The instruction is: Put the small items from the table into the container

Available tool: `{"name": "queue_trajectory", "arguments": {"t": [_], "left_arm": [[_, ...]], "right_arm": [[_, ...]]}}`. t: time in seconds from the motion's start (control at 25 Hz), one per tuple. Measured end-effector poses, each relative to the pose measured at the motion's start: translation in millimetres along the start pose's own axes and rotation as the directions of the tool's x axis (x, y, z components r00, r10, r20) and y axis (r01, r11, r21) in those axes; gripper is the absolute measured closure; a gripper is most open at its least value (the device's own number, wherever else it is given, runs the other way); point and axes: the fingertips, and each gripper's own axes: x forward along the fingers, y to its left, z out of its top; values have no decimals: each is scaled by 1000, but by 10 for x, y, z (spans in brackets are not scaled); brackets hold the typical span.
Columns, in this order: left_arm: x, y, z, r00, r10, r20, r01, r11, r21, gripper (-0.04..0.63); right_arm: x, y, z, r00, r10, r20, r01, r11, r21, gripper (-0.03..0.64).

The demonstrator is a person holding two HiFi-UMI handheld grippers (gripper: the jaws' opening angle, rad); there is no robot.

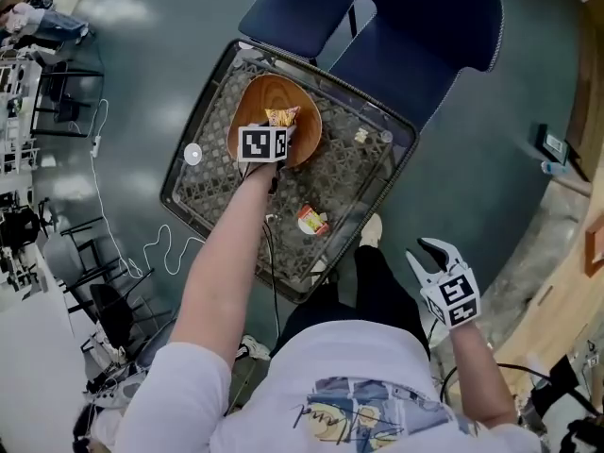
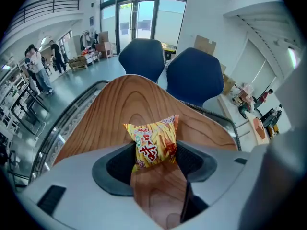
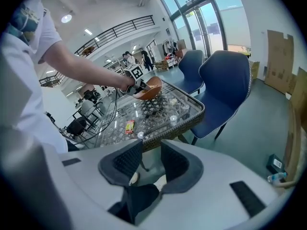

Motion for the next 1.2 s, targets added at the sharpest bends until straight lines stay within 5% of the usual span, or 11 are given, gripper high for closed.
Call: {"name": "queue_trajectory", "arguments": {"t": [0.28,0.64,1.0,1.2], "left_arm": [[39,-1,-8,1000,21,-9,-21,1000,16,330],[-508,-98,52,990,-61,130,59,998,20,330],[-1494,-330,-378,942,-203,269,188,979,81,330],[-2115,-478,-805,896,-310,319,278,950,143,330]], "right_arm": [[-75,3,-67,1000,-26,-7,26,1000,6,494],[43,288,130,999,-26,33,28,999,-43,494],[57,853,253,997,-42,68,48,994,-102,494],[46,1231,289,994,-68,82,79,988,-135,494]]}}
